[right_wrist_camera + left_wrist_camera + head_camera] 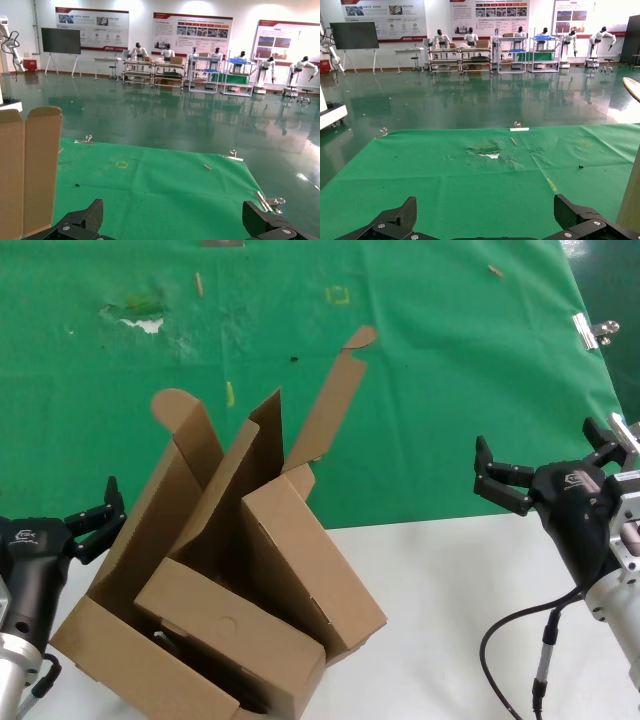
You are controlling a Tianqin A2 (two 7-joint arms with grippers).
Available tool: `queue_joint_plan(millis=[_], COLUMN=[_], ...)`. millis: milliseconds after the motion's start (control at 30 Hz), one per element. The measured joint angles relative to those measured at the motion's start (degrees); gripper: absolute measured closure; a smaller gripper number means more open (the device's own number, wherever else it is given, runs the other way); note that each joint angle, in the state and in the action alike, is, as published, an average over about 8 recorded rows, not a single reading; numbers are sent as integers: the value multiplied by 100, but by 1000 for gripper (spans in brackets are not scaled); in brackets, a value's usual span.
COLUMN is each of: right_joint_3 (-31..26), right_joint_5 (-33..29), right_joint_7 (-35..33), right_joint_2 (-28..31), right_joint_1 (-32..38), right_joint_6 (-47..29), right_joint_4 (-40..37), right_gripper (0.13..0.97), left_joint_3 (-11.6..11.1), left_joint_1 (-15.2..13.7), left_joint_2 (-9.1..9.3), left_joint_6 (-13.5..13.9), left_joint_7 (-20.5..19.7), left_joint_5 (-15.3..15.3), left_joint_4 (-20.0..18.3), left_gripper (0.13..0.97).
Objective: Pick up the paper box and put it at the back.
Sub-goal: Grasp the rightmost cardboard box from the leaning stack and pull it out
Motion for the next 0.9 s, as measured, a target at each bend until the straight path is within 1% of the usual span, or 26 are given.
queue_joint_plan(millis=[367, 500, 600, 700, 800, 900], right_joint_3=[0, 161, 475, 929, 1406, 1757], right_joint_5=[0, 171, 442, 784, 1124, 1373], right_joint_7=[0, 54, 40, -181, -726, -1515], right_joint_2=[0, 20, 64, 164, 404, 819], right_joint_1=[0, -29, -66, -98, -158, -317], right_joint_6=[0, -224, -623, -1203, -1903, -2748], right_joint_4=[0, 29, 117, 247, 361, 361], right_gripper=[129, 129, 129, 129, 129, 129], left_joint_3=[0, 0, 0, 0, 0, 0], left_joint_1=[0, 0, 0, 0, 0, 0], left_joint_2=[0, 0, 0, 0, 0, 0], left_joint_6=[0, 0, 0, 0, 0, 0], left_joint_7=[0, 0, 0, 0, 0, 0], left_joint_5=[0, 0, 0, 0, 0, 0], left_joint_4=[0, 0, 0, 0, 0, 0], left_gripper=[132, 132, 132, 141, 155, 169])
